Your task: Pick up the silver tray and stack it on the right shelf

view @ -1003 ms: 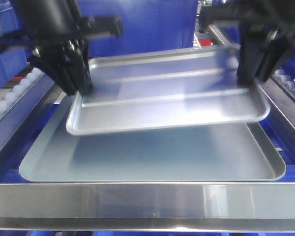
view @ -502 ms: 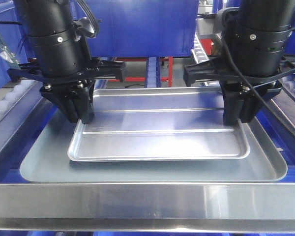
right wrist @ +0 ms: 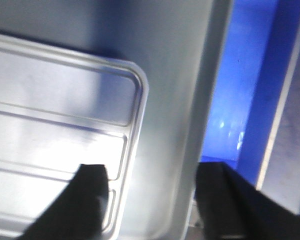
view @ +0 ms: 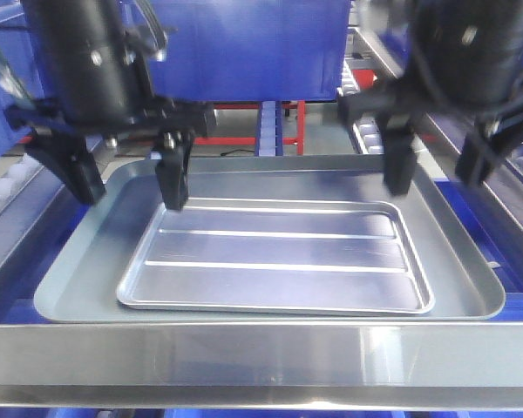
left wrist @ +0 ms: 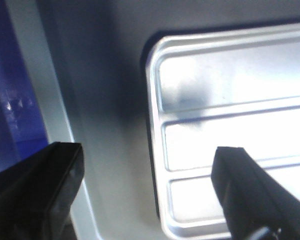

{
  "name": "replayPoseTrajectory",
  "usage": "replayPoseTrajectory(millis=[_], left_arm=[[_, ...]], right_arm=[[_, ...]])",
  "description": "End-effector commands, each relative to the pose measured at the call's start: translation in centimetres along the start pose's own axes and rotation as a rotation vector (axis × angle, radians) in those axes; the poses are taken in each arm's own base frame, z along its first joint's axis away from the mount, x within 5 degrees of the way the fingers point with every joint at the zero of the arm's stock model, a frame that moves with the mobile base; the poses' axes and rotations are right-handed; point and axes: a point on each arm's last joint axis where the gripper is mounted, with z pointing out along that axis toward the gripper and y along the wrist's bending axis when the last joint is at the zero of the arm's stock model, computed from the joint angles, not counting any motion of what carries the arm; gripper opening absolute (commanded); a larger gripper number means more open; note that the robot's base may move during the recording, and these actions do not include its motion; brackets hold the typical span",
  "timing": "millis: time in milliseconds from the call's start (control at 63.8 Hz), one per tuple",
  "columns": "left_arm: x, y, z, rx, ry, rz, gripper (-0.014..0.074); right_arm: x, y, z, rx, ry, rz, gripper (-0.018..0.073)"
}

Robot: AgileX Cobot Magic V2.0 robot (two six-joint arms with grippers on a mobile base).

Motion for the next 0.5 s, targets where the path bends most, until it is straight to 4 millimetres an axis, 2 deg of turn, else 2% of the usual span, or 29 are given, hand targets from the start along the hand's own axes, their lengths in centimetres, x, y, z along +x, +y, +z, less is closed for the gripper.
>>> replayPoseTrajectory(millis=[0, 78, 157, 204, 282, 423, 486], left_arm=[[-0.2, -0.1, -5.5, 0.042, -0.145, 0.008, 0.0427], [0.7, 0.1, -7.5, 0.06, -0.205, 0.02, 0.0372], [2.2, 0.6, -9.8, 0.075, -0.295, 0.041, 0.0269], [3.5, 0.9, -10.3, 0.082, -0.324, 0.051, 0.0213], [5.6, 1.7, -11.4, 0.109, -0.397, 0.055, 0.0097], [10.0, 3.2, -11.2, 0.134, -0.49, 0.08, -0.0109], [12.0, 3.9, -11.1, 0.135, -0.538, 0.105, -0.009]], right_arm=[[-0.9, -0.8, -4.2, -0.024, -0.131, 0.0, 0.0351], [-0.4, -1.4, -5.9, -0.038, -0.169, 0.008, 0.0217], [0.6, -2.0, -7.0, -0.049, -0.194, 0.011, 0.0091], [1.5, -2.4, -7.5, -0.058, -0.21, 0.011, 0.0037], [3.0, -3.0, -8.1, -0.077, -0.243, 0.01, 0.0057], [6.5, -4.3, -7.8, -0.091, -0.278, -0.012, 0.0053], [8.2, -4.9, -7.6, -0.1, -0.302, -0.026, 0.0053]])
